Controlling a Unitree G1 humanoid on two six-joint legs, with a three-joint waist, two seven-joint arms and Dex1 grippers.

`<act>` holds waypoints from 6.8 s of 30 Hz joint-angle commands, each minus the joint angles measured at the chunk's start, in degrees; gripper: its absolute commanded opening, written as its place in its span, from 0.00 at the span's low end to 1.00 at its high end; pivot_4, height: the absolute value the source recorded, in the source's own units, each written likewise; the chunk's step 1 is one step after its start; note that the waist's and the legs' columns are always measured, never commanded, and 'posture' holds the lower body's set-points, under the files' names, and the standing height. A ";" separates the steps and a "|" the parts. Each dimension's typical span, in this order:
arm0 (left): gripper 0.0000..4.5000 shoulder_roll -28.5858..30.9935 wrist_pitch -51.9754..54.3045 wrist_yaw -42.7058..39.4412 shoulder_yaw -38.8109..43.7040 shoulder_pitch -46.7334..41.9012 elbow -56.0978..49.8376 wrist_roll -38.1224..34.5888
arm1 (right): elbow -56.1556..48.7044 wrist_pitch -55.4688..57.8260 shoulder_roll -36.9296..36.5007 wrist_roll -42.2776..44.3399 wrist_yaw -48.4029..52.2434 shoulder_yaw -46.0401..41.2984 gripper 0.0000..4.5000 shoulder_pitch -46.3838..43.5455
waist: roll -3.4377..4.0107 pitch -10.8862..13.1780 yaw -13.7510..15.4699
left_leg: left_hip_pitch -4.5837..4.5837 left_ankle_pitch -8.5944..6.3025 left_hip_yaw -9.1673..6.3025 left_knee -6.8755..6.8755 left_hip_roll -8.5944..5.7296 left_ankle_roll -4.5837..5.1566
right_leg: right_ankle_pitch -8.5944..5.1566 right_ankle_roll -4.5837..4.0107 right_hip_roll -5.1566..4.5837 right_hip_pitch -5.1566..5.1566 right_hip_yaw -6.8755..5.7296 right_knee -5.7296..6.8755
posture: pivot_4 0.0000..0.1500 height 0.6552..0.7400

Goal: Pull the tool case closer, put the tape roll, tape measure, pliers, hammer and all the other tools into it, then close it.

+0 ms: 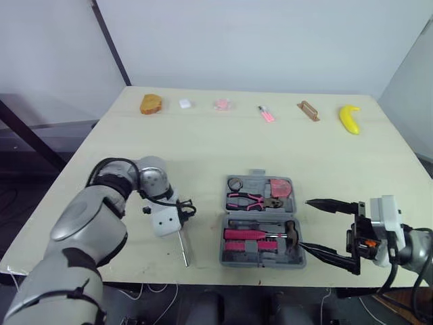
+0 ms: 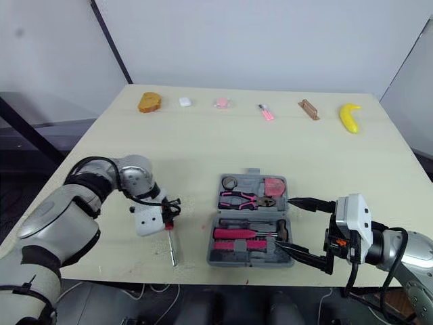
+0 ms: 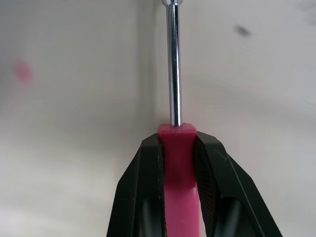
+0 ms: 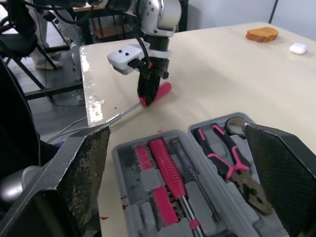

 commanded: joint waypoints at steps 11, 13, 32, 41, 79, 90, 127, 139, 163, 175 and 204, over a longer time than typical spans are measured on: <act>0.07 21.38 115.74 10.08 36.98 40.30 -68.93 -46.19 | 2.08 -1.46 -0.19 0.12 2.67 1.07 1.00 -2.66 | 0.01 0.04 -0.46 | 0.03 0.00 -0.29 0.12 0.13 -0.01 | -0.03 0.04 -0.31 -0.10 -0.01 0.45 | 1.00 1.00; 0.07 17.08 135.93 18.03 43.15 40.93 -75.64 -50.32 | 2.45 -1.15 -1.03 0.66 3.87 0.56 1.00 -2.84 | 0.01 0.07 -0.22 | 0.04 0.00 -0.33 0.18 0.09 -0.01 | -0.03 0.03 -0.27 -0.10 -0.04 0.56 | 1.00 1.00; 0.07 -26.13 166.39 68.58 63.59 44.75 -89.39 -44.04 | 5.54 0.17 -4.07 1.67 8.81 0.19 1.00 -6.23 | 0.04 -0.07 0.82 | 0.13 0.01 -0.32 0.53 -0.02 -0.02 | 0.02 0.05 -0.27 -0.03 0.15 0.82 | 1.00 1.00; 0.98 -26.92 166.39 72.27 64.50 46.66 -92.84 -47.07 | 6.08 0.13 -3.90 1.69 8.98 -0.59 1.00 -5.40 | 0.14 -0.17 0.57 | 0.26 0.00 -0.33 0.53 -0.03 -0.02 | 0.02 0.05 -0.23 0.10 0.14 0.81 | 1.00 1.00; 0.12 -35.75 127.33 76.84 51.66 62.48 -89.87 -33.39 | 9.70 0.68 -3.51 2.76 10.05 -1.03 1.00 -9.16 | 0.25 -0.27 0.88 | 0.18 0.00 -0.33 0.55 -0.29 -0.01 | 0.01 0.06 -0.31 0.09 0.15 0.70 | 1.00 1.00; 0.12 -20.76 121.70 52.41 52.62 64.73 -100.85 -44.07 | 10.14 -0.68 -2.38 1.88 9.23 -1.66 1.00 -7.40 | 0.20 -0.23 0.84 | 0.14 0.00 -0.32 0.53 -0.06 -0.01 | 0.00 0.04 -0.28 0.05 0.13 0.71 | 1.00 1.00; 0.12 -2.25 123.85 22.14 12.71 34.92 -99.52 -35.11 | -1.56 1.95 -3.22 4.01 4.92 -21.93 1.00 15.31 | 0.35 -0.18 0.88 | 0.08 0.00 -0.14 0.51 -0.09 0.00 | -0.01 0.06 0.00 0.06 0.27 0.44 | 1.00 1.00; 0.12 -6.53 124.41 20.60 6.17 29.52 -94.76 -31.12 | -3.69 2.41 -2.41 4.25 3.71 -23.52 1.00 17.19 | 0.35 -0.18 0.81 | 0.07 0.00 -0.16 0.51 -0.08 0.00 | -0.01 0.06 0.03 0.06 0.28 0.44 | 1.00 1.00; 0.12 -12.77 118.08 19.34 2.16 30.00 -82.96 -24.41 | -4.70 0.68 -0.92 3.49 3.72 -24.58 1.00 21.06 | 0.39 -0.23 0.81 | 0.08 0.00 -0.20 0.53 -0.10 0.00 | -0.01 0.06 0.04 0.08 0.32 0.46 | 1.00 1.00; 0.12 -14.82 120.08 18.42 3.01 28.08 -80.45 -24.08 | -4.50 0.49 -0.96 3.48 4.08 -24.49 1.00 21.59 | 0.41 -0.24 0.85 | 0.09 0.00 -0.21 0.53 -0.10 0.00 | -0.01 0.06 0.05 0.08 0.32 0.47 | 1.00 1.00; 0.24 -15.34 130.68 15.49 2.72 23.84 -85.04 -28.10 | -2.01 -0.15 -3.58 0.55 9.13 -23.83 1.00 19.69 | 0.41 -0.24 0.79 | 0.07 0.00 -0.23 0.54 -0.10 0.00 | -0.02 0.06 0.06 0.09 0.30 0.47 | 1.00 1.00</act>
